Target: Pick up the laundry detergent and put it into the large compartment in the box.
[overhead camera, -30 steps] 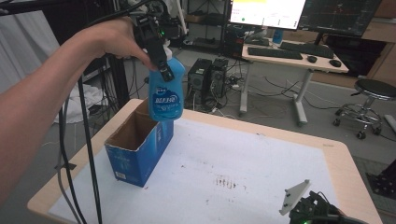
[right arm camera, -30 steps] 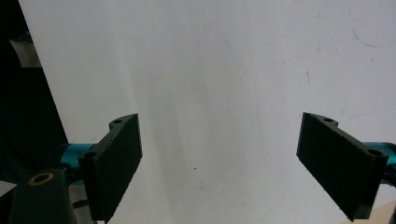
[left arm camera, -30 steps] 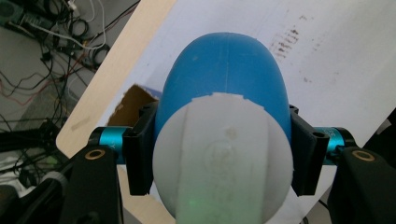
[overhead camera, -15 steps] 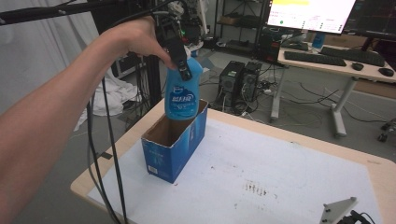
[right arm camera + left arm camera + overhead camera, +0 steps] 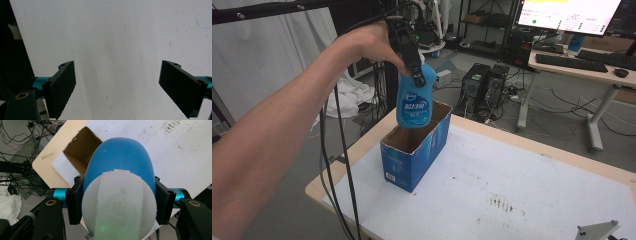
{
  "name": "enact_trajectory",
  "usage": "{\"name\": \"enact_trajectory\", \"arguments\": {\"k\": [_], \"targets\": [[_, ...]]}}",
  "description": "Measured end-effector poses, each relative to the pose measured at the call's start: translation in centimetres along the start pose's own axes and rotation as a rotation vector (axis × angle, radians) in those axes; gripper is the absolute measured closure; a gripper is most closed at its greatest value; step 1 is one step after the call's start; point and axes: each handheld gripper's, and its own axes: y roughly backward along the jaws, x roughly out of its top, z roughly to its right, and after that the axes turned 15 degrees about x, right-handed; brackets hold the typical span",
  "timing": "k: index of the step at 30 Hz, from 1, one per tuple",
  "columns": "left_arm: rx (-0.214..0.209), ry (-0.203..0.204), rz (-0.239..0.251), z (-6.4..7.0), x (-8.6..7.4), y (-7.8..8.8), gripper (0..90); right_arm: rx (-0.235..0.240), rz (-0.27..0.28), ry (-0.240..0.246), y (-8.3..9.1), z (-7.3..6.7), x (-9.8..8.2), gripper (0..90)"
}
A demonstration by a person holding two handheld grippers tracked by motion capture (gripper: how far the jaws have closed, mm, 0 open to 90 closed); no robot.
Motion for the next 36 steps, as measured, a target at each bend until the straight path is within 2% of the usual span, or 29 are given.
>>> {"name": "enact_trajectory", "arguments": {"k": [8,10,19,27,36], "targets": [[-0.008,0.008,-0.008,0.0,-0.7,-1.7,38.1,0.008,-0.003,-0.007,-0.2,0.0,0.1,13.3],[-0.011,-0.001,-0.014,0.1,-1.0,-2.4,38.1,0.008,-0.002,-0.003,-0.3,0.0,0.2,13.3],[-0.030,0.006,-0.015,0.5,-1.6,-4.8,38.1,0.013,-0.008,-0.013,-0.5,0.2,0.2,13.3],[-0.048,-0.023,-0.030,1.5,-2.2,-7.7,38.1,0.019,-0.005,-0.016,-0.8,0.0,0.0,13.3],[-0.070,-0.037,-0.031,2.5,-3.2,-10.3,38.0,0.023,-0.008,-0.012,-1.1,0.0,0.0,13.3]]}}
